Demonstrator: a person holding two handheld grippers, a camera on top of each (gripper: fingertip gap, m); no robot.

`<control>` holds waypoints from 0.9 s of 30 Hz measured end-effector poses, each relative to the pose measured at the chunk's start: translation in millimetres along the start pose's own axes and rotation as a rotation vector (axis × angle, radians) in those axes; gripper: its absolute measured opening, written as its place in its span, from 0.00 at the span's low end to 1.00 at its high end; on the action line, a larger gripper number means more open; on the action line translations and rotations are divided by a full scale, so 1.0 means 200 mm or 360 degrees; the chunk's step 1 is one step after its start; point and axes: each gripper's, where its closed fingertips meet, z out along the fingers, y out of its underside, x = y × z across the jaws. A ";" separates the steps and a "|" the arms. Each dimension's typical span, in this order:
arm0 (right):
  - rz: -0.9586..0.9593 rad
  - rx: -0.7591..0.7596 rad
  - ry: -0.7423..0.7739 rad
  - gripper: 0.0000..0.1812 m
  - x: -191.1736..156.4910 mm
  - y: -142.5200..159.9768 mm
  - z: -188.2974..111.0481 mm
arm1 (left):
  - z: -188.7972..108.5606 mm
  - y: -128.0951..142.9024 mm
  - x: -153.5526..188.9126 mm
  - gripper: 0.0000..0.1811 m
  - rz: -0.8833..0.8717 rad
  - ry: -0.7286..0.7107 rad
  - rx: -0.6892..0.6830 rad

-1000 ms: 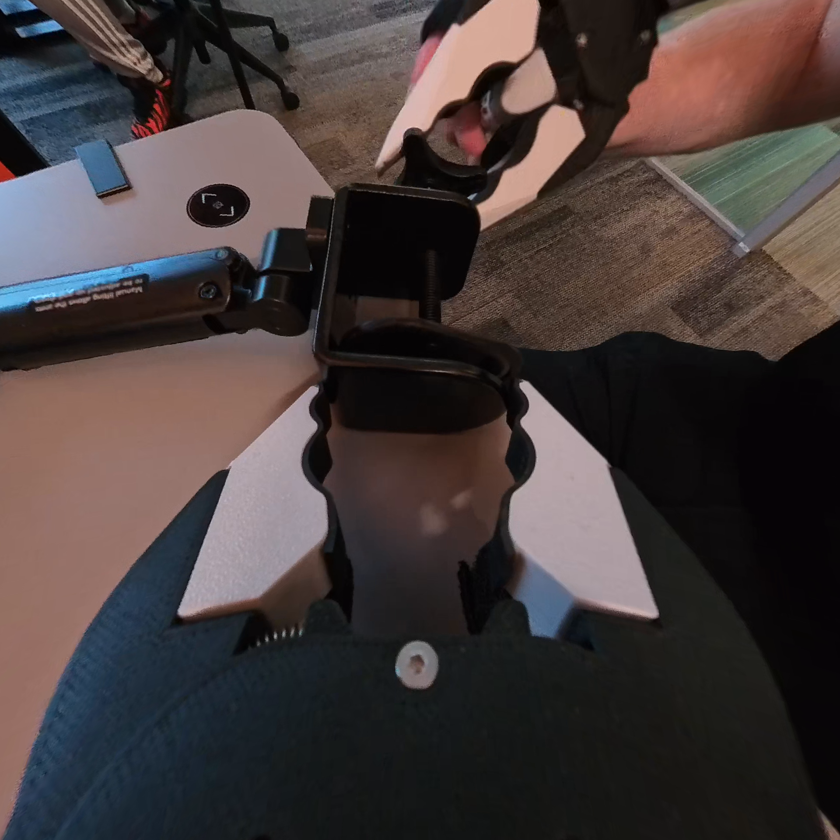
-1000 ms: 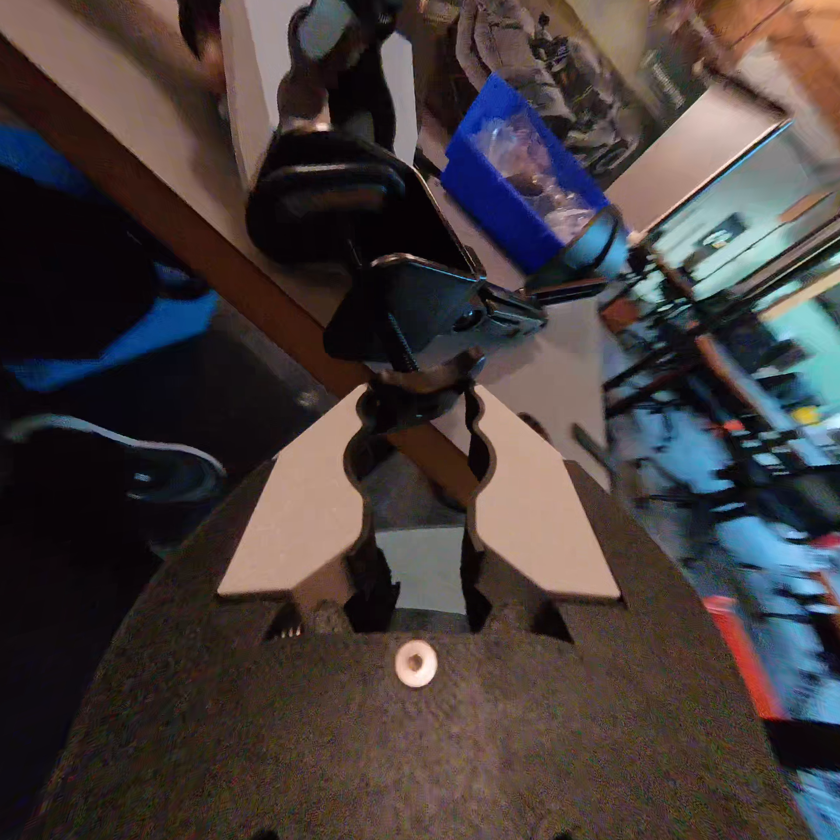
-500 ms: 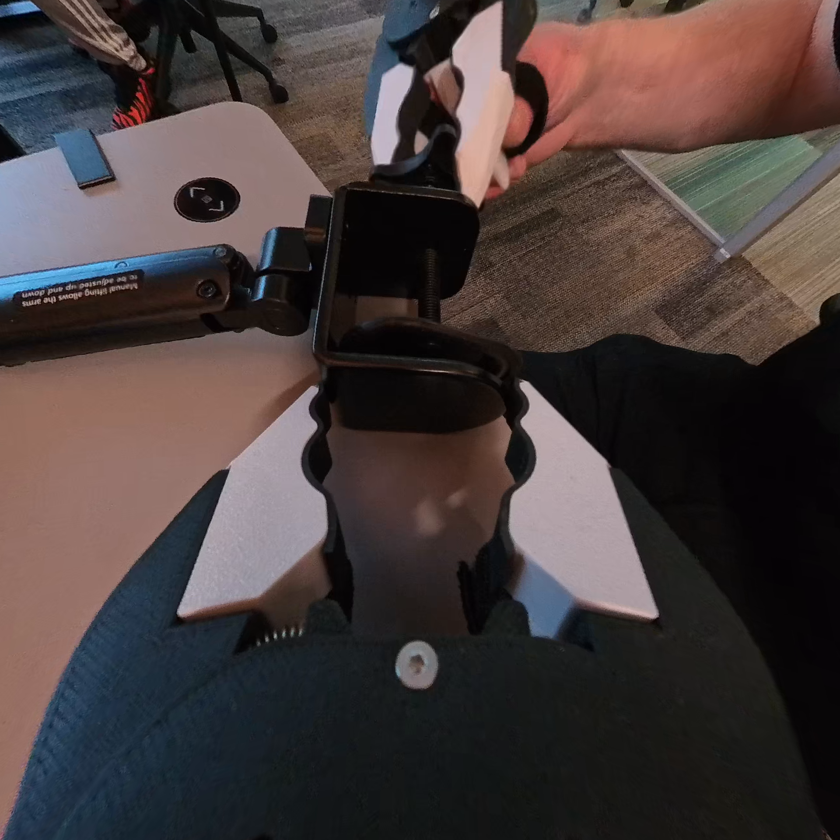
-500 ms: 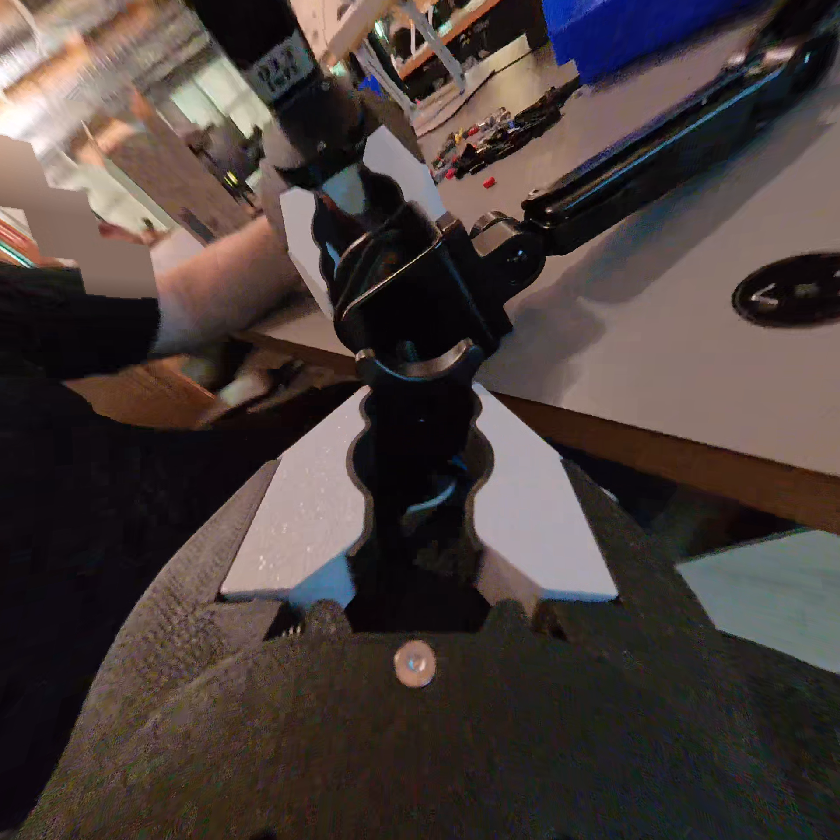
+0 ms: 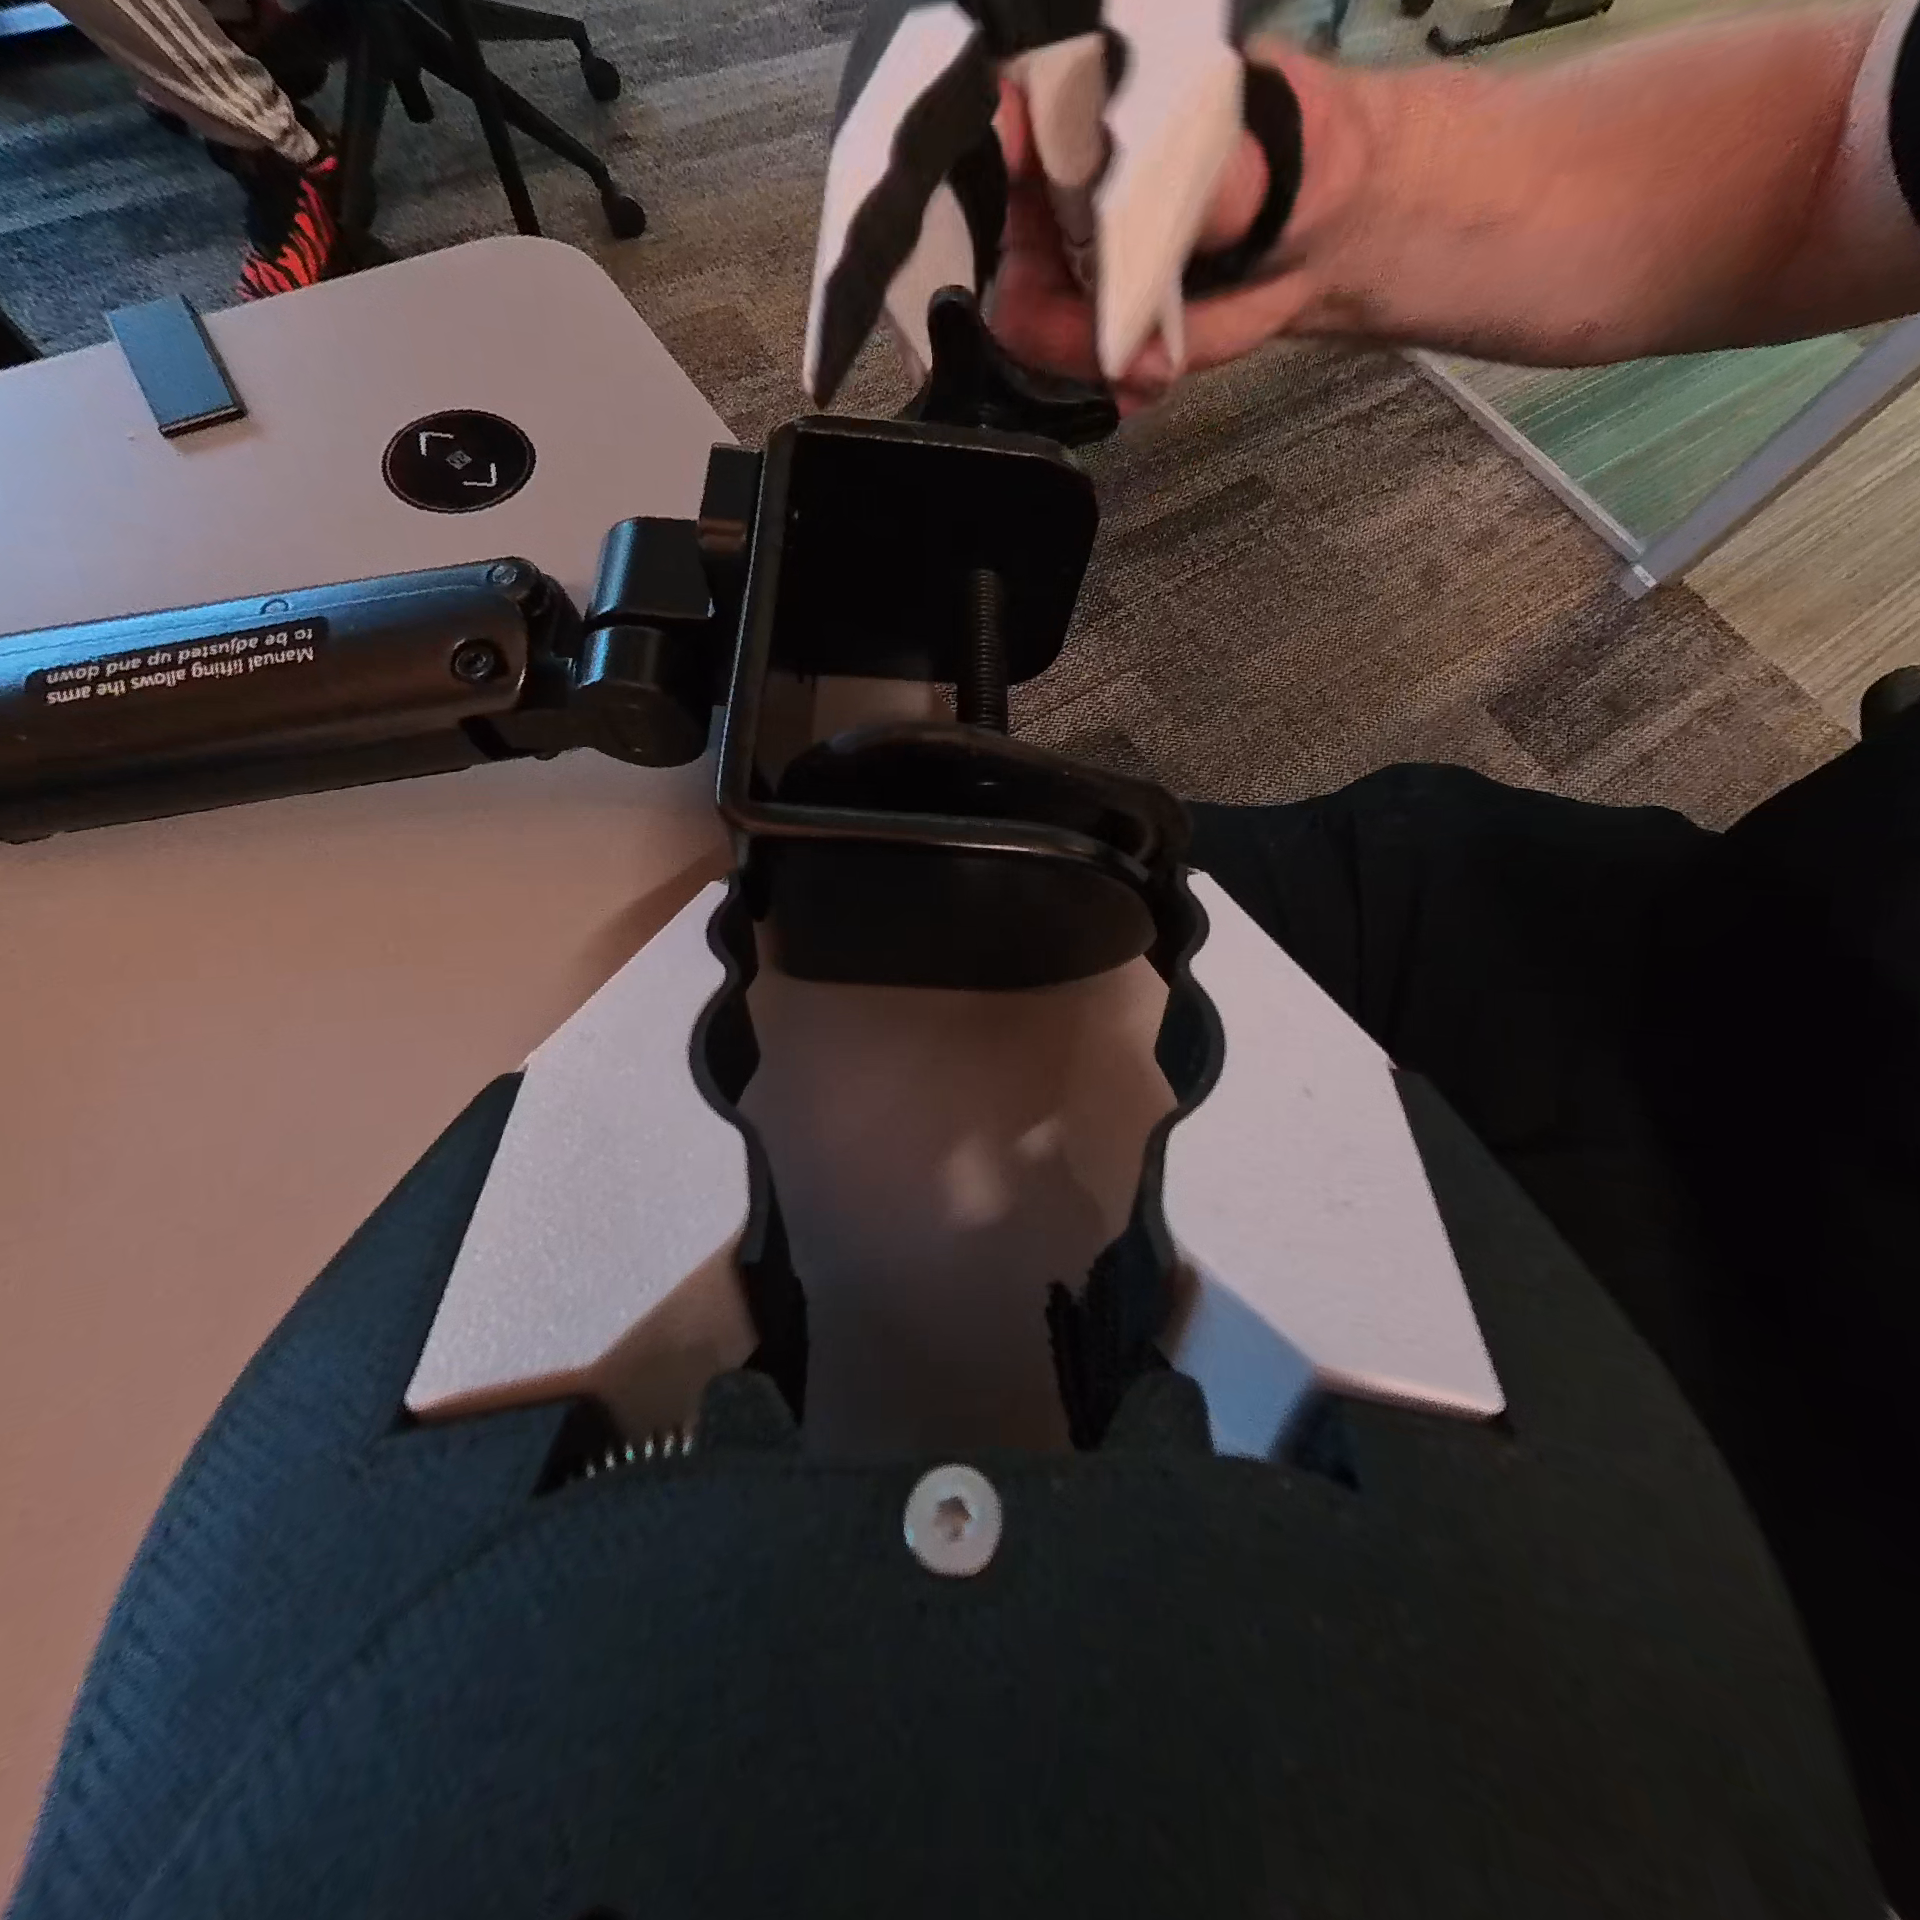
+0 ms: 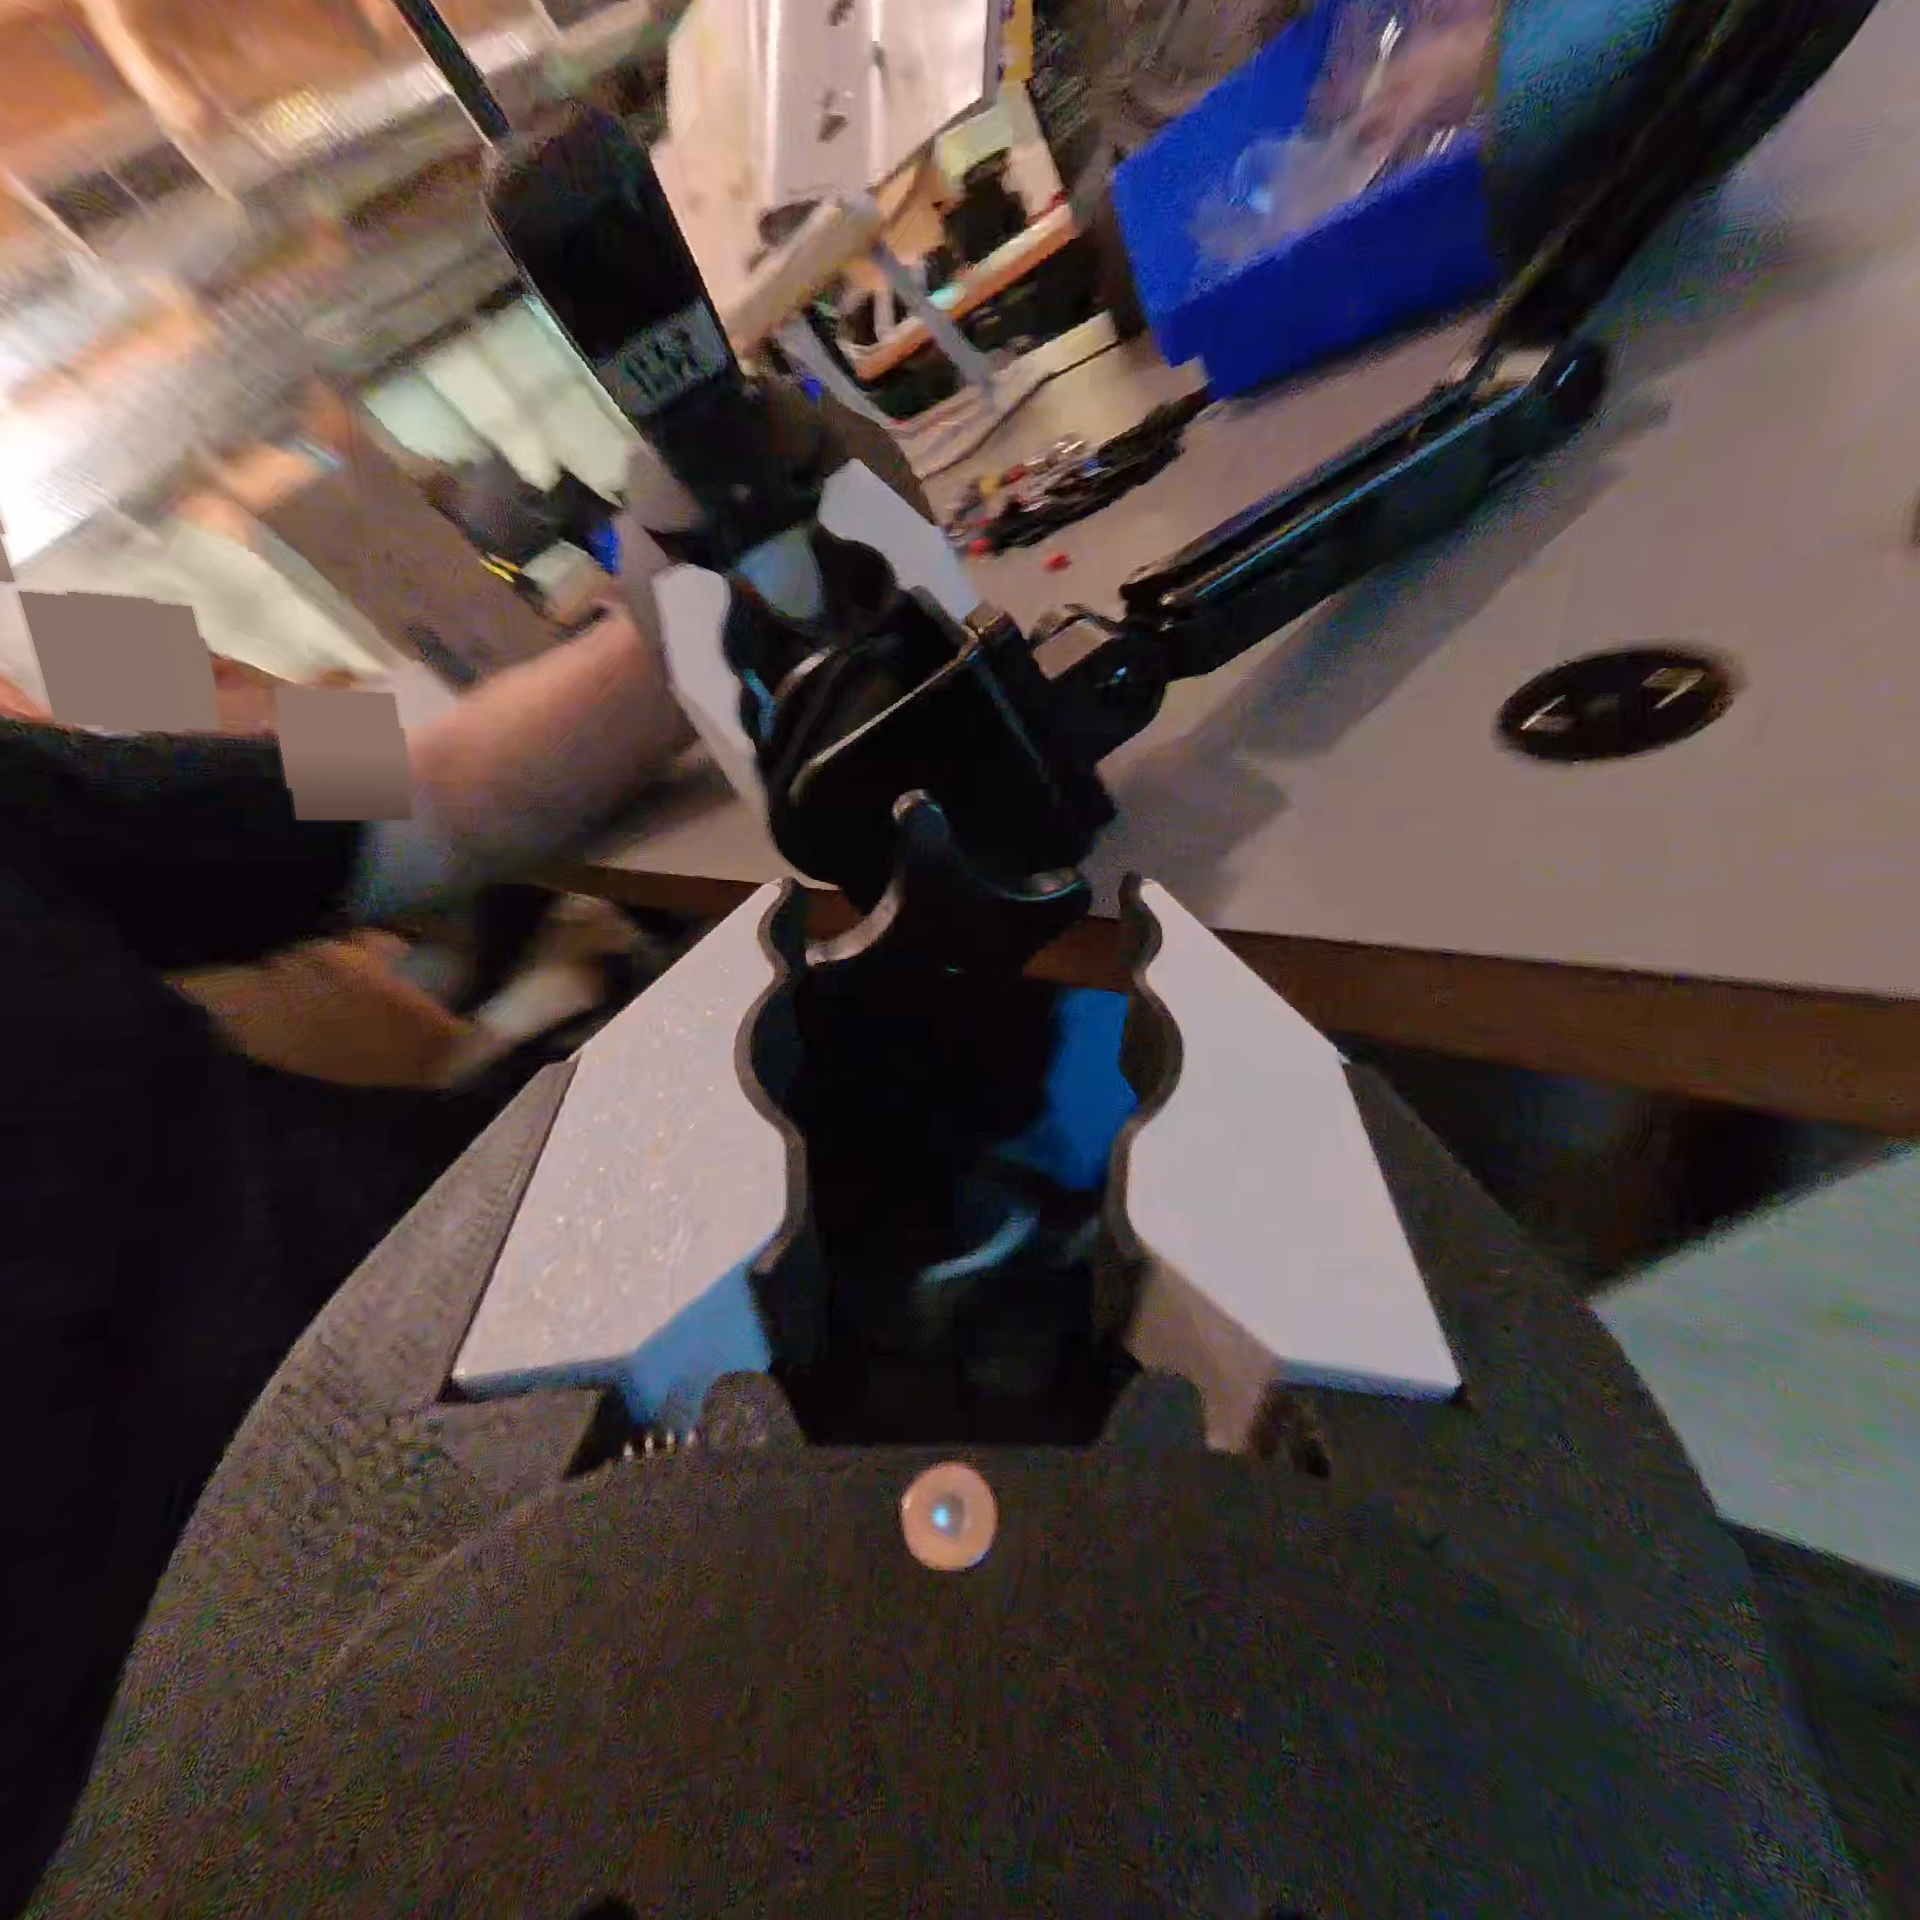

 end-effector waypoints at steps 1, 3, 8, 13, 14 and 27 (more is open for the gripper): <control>0.0248 -0.0003 -0.0139 0.32 -0.01 0.00 0.00 | 0.00 0.00 0.00 0.43 -0.0001 0.0001 0.0000; 0.0424 0.0001 -0.0239 0.35 -0.01 -0.01 0.02 | 0.00 0.00 0.00 0.43 0.0002 0.0000 0.0000; 0.0508 -0.0182 -0.0186 0.26 0.03 0.05 0.05 | 0.00 0.00 0.00 0.43 0.0005 0.0002 -0.0001; 0.0162 -0.0182 -0.0116 0.22 0.01 0.04 0.08 | 0.00 0.00 0.00 0.43 0.0003 0.0006 -0.0001; -0.0025 -0.0186 -0.0048 0.21 0.01 0.04 0.07 | 0.00 0.00 0.00 0.43 -0.0003 0.0010 -0.0001; -0.0725 -0.0161 0.0289 0.35 -0.04 0.03 0.02 | 0.00 0.00 0.00 0.43 -0.0004 0.0008 -0.0001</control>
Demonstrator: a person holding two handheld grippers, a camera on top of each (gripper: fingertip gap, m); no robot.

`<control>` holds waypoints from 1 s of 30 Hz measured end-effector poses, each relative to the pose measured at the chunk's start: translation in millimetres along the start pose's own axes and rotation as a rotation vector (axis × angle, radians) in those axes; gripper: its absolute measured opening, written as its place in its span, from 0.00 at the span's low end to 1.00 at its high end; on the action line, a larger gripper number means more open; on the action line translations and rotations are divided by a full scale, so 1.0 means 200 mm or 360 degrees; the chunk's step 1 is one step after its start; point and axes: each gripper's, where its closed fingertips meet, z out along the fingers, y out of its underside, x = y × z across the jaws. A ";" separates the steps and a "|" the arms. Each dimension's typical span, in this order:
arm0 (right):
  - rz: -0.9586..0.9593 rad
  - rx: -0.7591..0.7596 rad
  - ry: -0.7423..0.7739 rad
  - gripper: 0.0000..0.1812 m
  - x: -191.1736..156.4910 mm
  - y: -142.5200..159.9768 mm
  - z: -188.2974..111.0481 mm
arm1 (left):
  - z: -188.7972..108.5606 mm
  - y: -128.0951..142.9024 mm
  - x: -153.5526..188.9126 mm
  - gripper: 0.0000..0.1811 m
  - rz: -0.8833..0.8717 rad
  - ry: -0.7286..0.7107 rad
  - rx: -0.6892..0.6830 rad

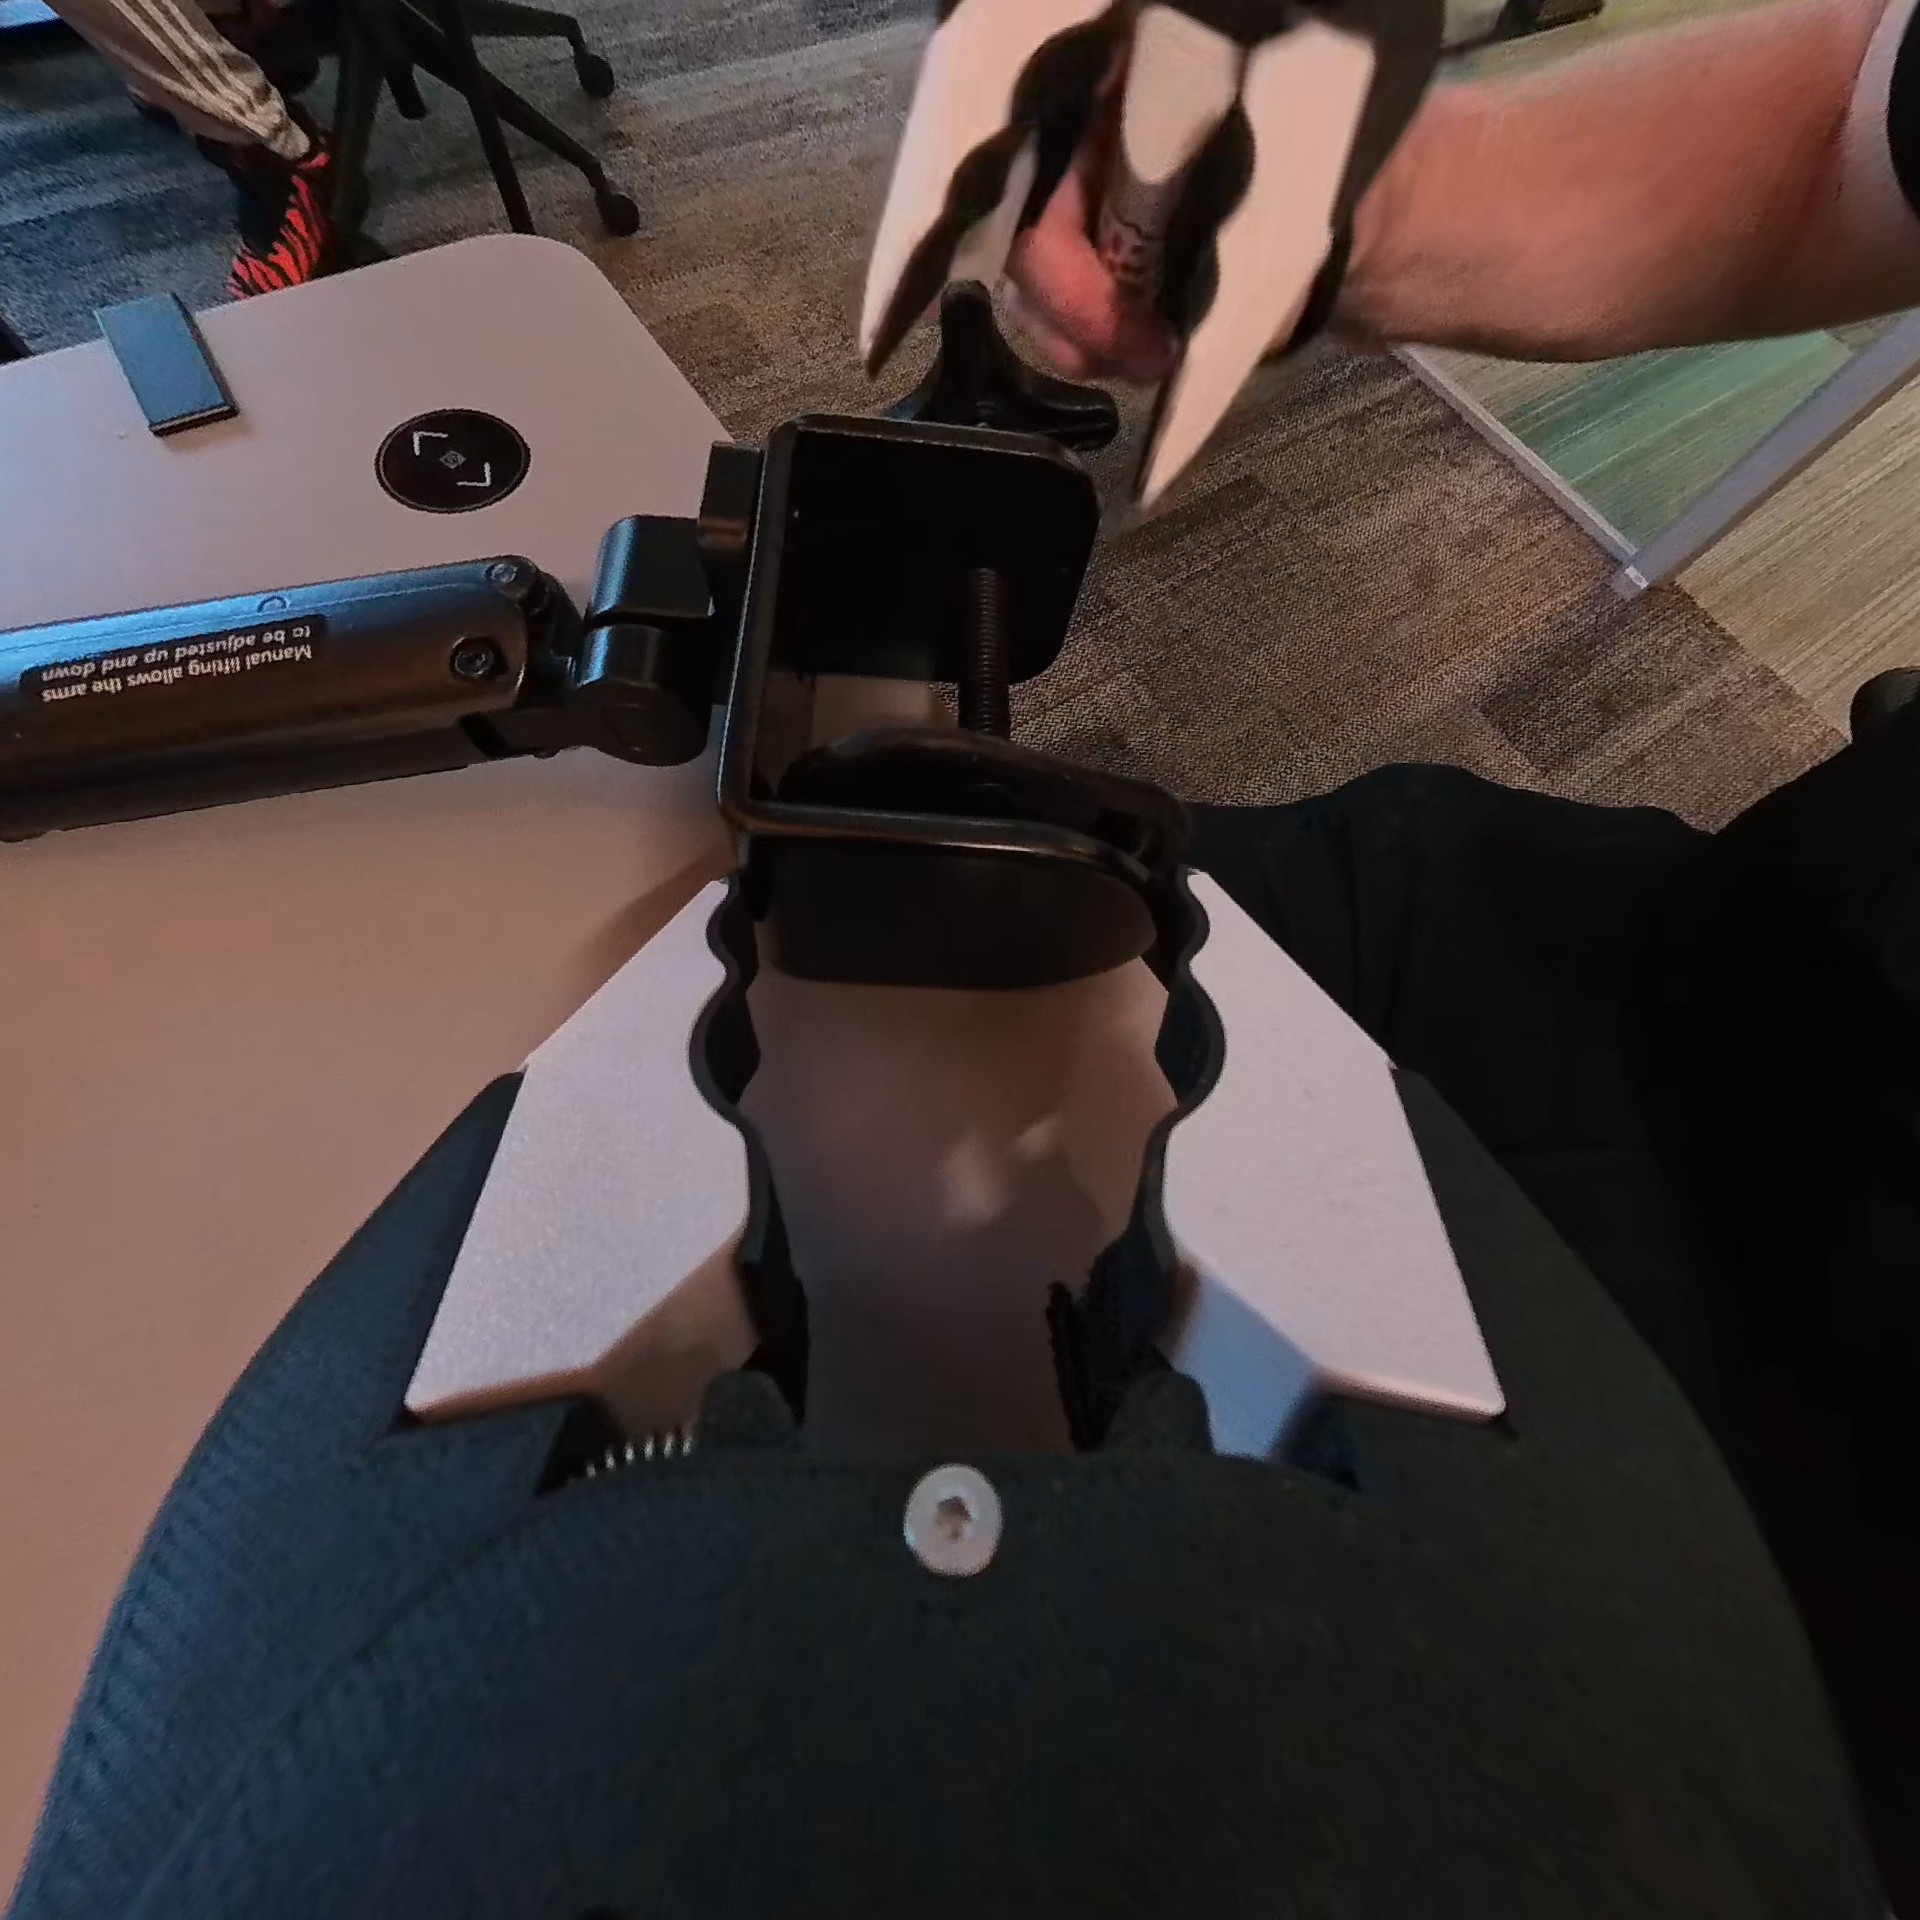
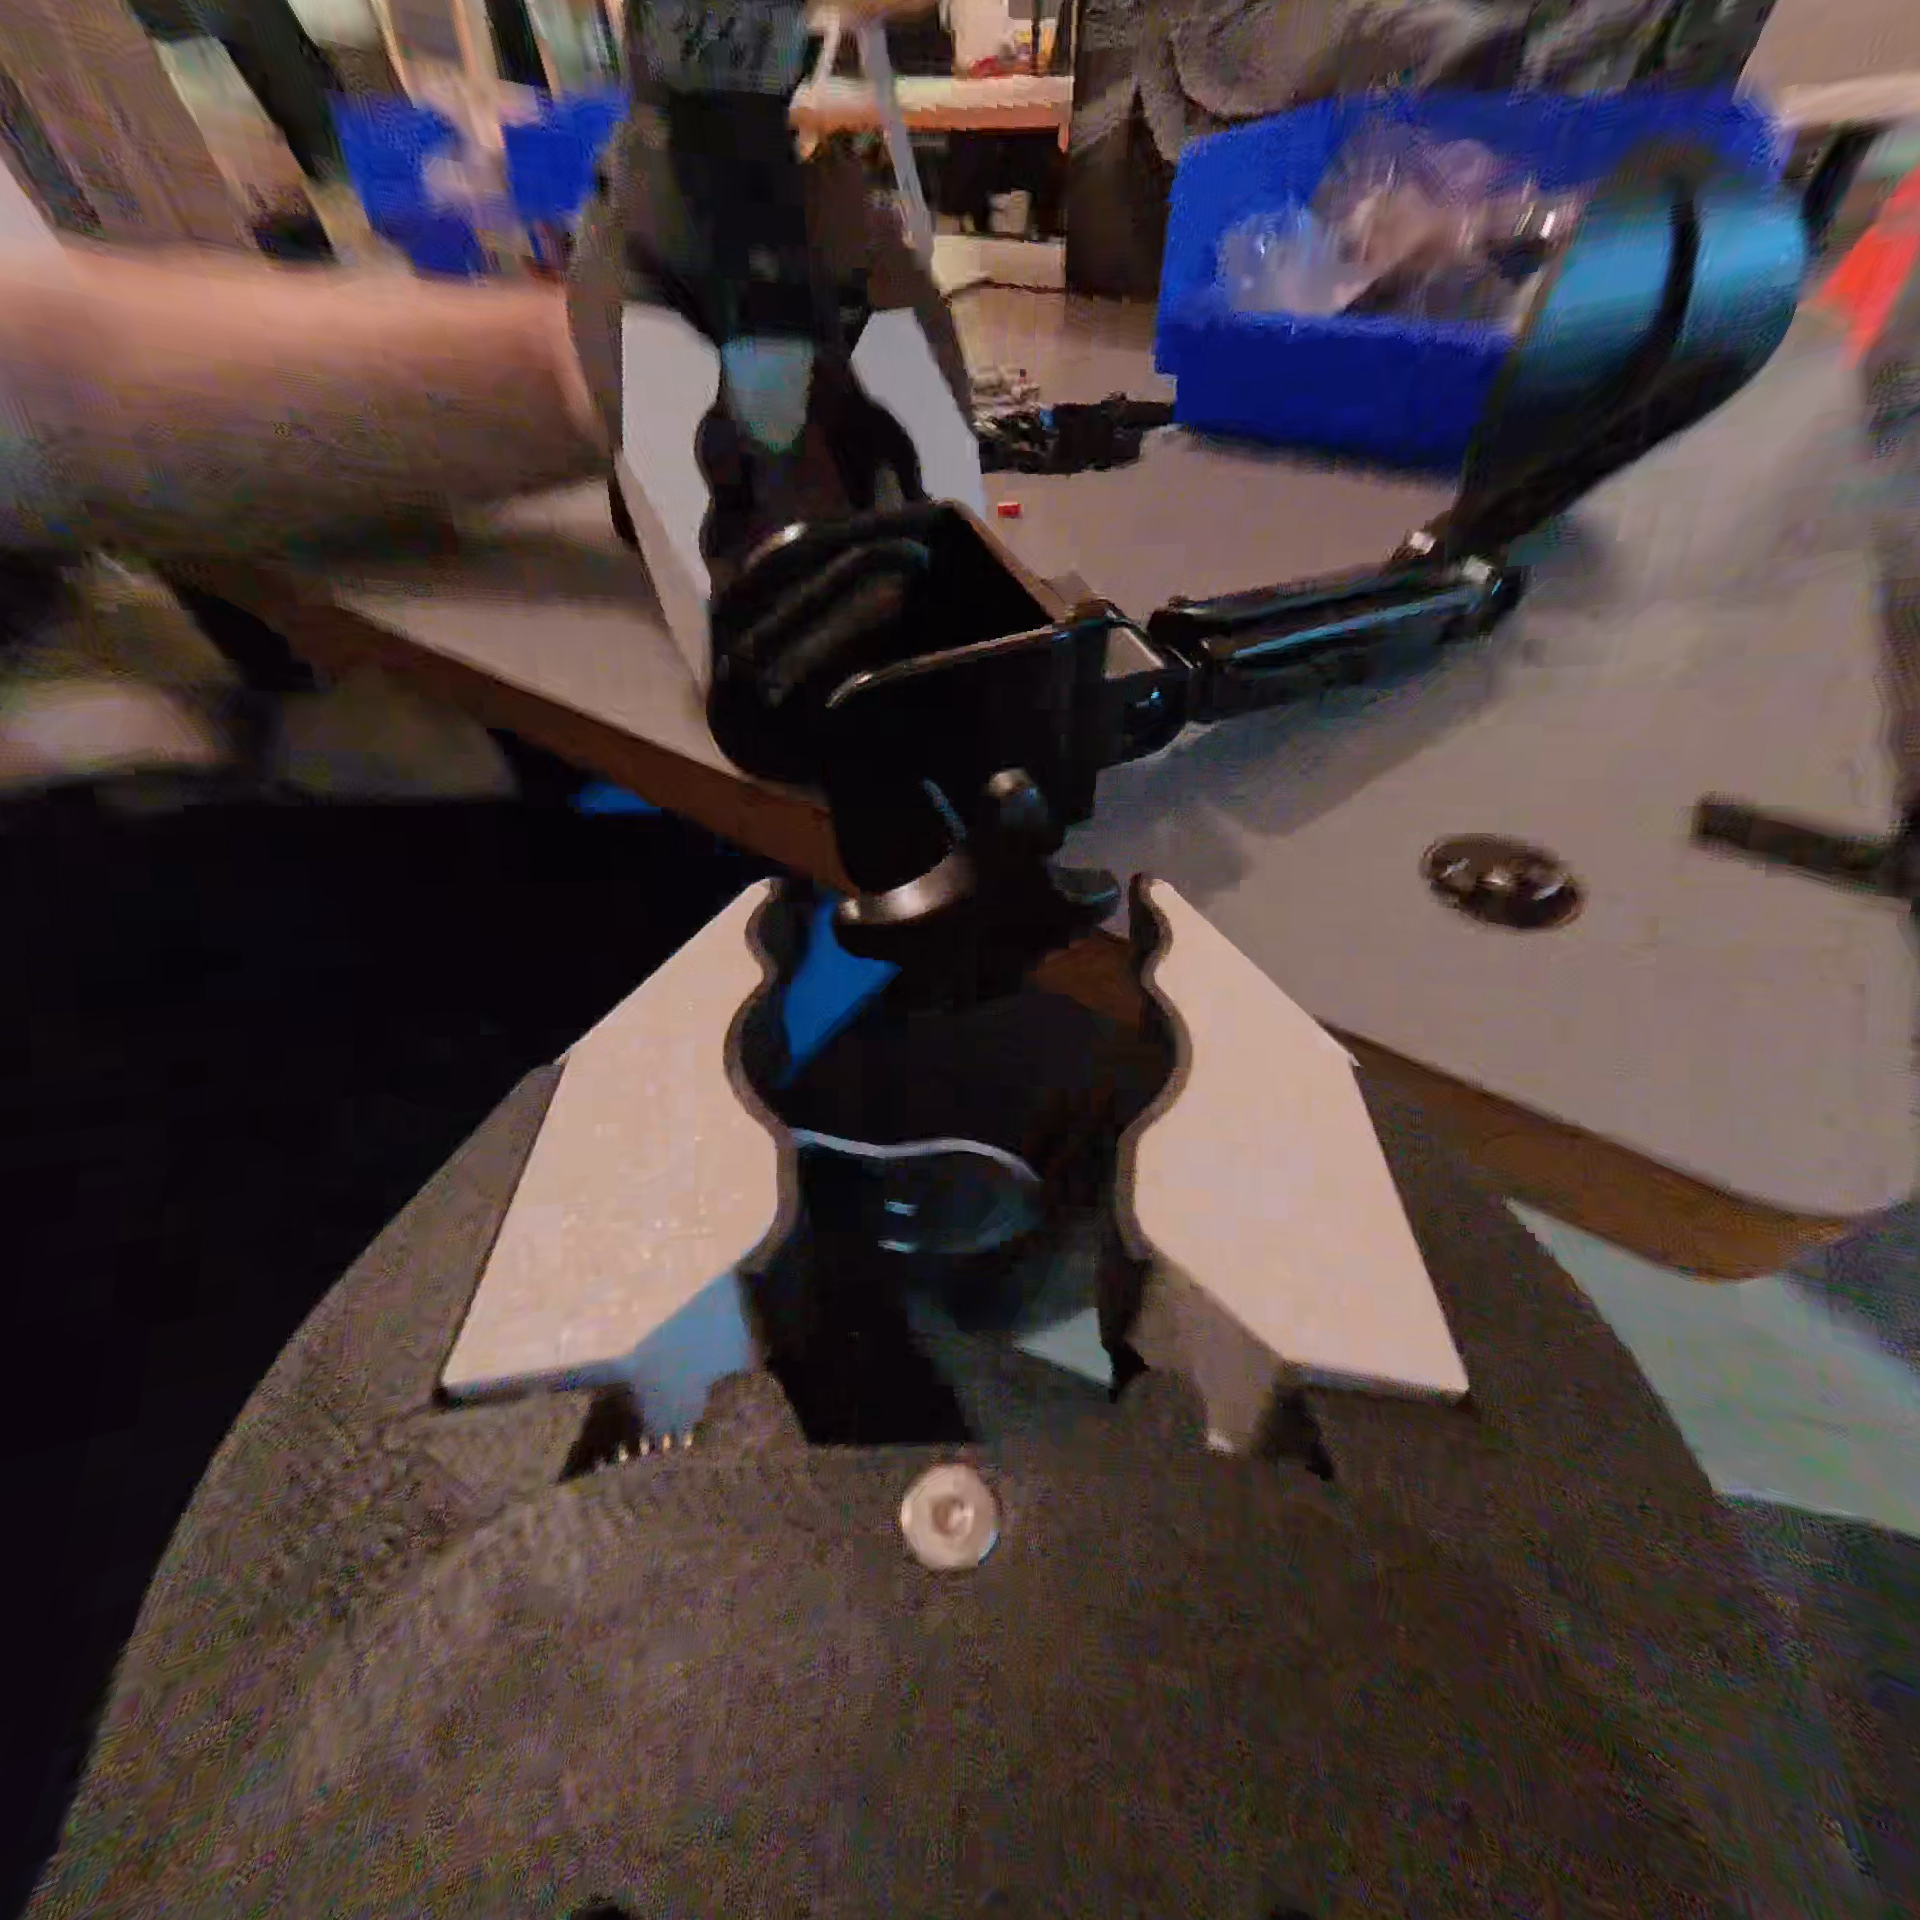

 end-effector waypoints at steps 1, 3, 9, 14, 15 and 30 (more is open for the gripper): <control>0.0319 0.0057 -0.0088 0.37 0.03 -0.02 -0.01 | 0.00 0.00 0.00 0.43 -0.0001 0.0001 0.0000; 0.0880 0.0091 -0.0300 0.36 0.08 -0.01 -0.01 | 0.00 0.00 0.00 0.43 -0.0001 0.0002 0.0000; 0.0930 -0.0063 -0.0515 0.22 -0.02 0.04 0.09 | 0.00 0.00 0.00 0.43 -0.0001 0.0000 -0.0001; -0.0687 -0.0226 0.0291 0.20 0.08 0.07 0.09 | 0.00 0.00 0.00 0.43 -0.0005 0.0005 -0.0001; -0.1102 -0.0311 0.0548 0.22 0.11 0.06 0.08 | 0.00 0.00 0.00 0.44 -0.0003 -0.0003 -0.0001; 0.1016 -0.0018 -0.0672 0.24 -0.05 0.04 0.09 | 0.00 0.00 0.00 0.43 -0.0001 0.0004 -0.0001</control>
